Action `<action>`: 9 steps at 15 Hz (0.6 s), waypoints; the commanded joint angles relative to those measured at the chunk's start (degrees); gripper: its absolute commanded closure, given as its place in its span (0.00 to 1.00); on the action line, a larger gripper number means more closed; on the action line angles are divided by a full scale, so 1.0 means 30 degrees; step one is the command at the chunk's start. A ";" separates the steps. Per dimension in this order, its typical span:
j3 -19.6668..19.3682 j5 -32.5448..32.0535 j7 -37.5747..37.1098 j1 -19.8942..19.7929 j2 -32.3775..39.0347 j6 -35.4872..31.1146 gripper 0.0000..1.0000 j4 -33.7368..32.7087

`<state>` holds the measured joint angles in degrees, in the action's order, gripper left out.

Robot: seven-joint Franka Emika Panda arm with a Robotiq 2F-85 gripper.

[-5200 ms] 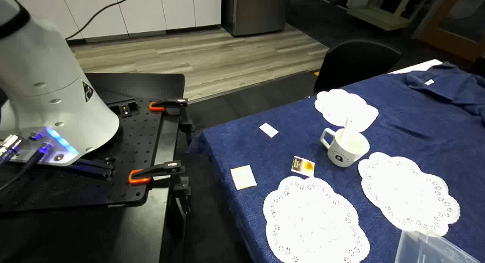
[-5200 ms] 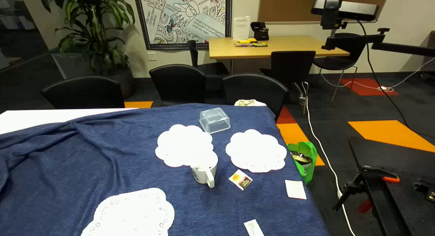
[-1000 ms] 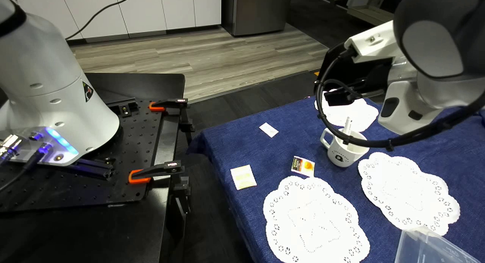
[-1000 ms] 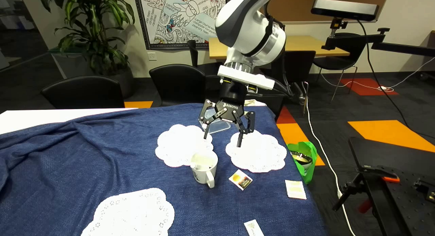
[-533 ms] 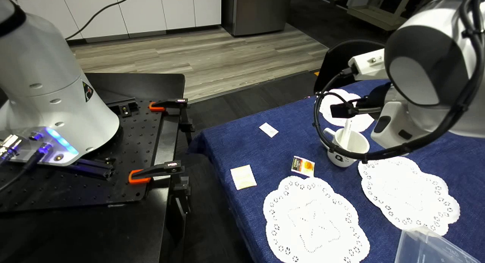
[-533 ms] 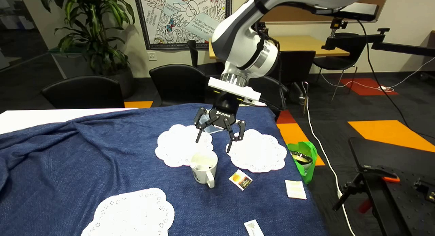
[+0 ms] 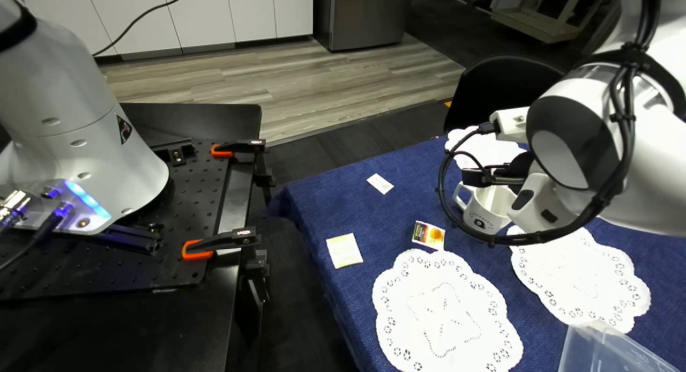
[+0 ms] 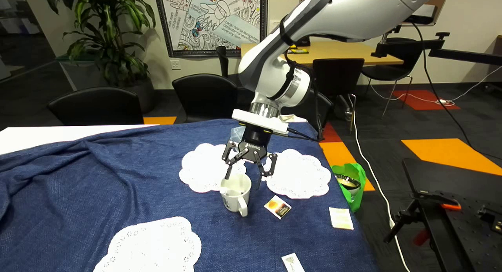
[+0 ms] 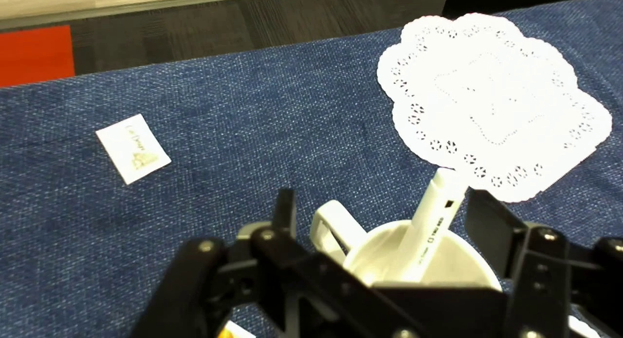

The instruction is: Remove the black marker from the white mug and put it on the table

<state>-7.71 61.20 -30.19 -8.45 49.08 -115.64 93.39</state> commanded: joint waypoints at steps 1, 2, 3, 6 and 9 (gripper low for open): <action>0.0164 0.0259 -0.1410 -0.0155 0.1059 -0.0069 0.25 -0.1491; 0.0194 0.0272 -0.1652 -0.0206 0.1267 -0.0030 0.23 -0.1773; 0.0229 0.0272 -0.1846 -0.0273 0.1504 0.0057 0.22 -0.2125; 0.0308 0.0282 -0.2475 -0.0423 0.2016 0.0131 0.21 -0.2982; 0.0392 0.0223 -0.3071 -0.0566 0.2490 0.0271 0.22 -0.3820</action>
<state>-7.69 61.23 -36.46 -8.88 54.54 -115.64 85.79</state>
